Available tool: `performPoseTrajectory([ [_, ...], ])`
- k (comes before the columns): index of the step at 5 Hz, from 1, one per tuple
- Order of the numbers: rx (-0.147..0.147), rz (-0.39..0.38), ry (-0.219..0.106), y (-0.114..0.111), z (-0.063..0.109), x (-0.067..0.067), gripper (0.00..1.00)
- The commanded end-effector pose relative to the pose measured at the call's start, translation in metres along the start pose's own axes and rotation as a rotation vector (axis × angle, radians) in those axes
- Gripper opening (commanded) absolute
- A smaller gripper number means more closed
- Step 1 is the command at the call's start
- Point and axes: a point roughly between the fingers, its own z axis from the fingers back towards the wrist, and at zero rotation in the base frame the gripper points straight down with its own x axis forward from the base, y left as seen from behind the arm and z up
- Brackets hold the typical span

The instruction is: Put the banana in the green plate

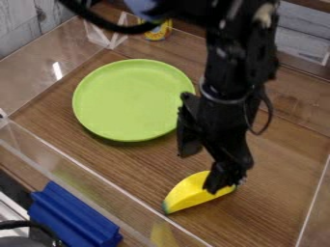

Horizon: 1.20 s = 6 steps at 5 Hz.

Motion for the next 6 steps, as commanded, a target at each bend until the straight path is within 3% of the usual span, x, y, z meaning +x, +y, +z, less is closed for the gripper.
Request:
performPoseTrajectory([
  [1,0.016,-0.047,-0.035,-0.003,-0.009,0.005,1.0],
  [3,0.029,-0.092,-0.048,-0.003,-0.029,0.005,1.0],
  [6,0.037,-0.078,-0.038,0.001,-0.035,0.002,1.0],
])
